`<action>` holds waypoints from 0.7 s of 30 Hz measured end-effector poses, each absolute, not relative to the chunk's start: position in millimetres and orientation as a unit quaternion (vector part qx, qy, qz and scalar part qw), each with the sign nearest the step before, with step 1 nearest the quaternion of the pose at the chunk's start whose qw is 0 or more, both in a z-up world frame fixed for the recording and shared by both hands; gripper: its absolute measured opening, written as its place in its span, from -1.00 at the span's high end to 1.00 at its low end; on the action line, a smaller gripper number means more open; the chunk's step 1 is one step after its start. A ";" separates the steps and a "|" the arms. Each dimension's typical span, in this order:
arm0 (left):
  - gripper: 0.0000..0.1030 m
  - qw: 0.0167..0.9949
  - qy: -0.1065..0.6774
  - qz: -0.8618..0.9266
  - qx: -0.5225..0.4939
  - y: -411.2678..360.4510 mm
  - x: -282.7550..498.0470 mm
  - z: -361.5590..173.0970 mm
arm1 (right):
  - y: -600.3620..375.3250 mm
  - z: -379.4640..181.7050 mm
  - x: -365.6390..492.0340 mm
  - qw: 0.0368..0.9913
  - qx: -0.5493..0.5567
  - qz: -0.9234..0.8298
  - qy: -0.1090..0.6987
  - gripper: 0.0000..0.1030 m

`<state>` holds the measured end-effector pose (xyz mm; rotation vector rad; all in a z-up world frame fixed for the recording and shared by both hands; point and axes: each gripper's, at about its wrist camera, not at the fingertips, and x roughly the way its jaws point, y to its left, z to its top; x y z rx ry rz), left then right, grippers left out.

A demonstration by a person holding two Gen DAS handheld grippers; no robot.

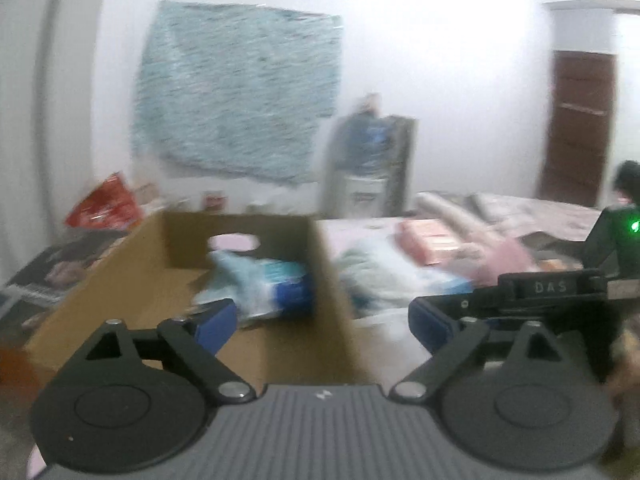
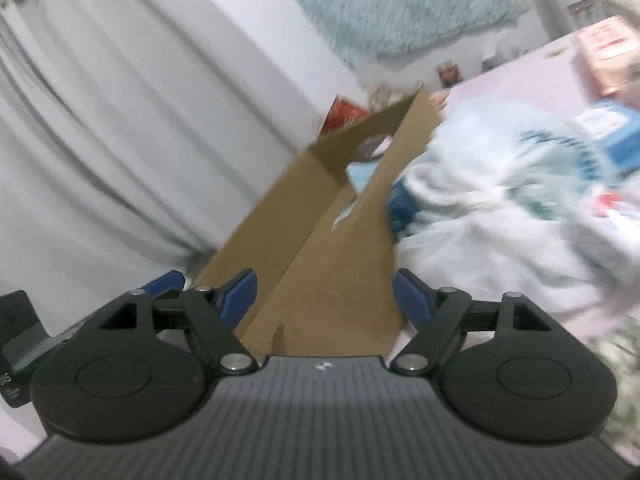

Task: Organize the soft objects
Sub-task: 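Reach both grippers toward the pink knitted sponge on the bed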

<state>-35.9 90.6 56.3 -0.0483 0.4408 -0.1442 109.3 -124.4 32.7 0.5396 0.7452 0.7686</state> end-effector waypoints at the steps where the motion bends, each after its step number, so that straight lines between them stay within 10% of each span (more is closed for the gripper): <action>1: -0.86 0.972 0.215 -0.088 -0.022 82.4 -35.8 57.3 | -138.7 33.1 101.1 0.831 0.260 0.352 0.343 -0.54; 21: -0.92 0.934 0.252 -0.248 0.052 -101.8 61.4 6.5 | -342.5 7.3 113.5 0.884 0.365 0.092 0.279 -0.59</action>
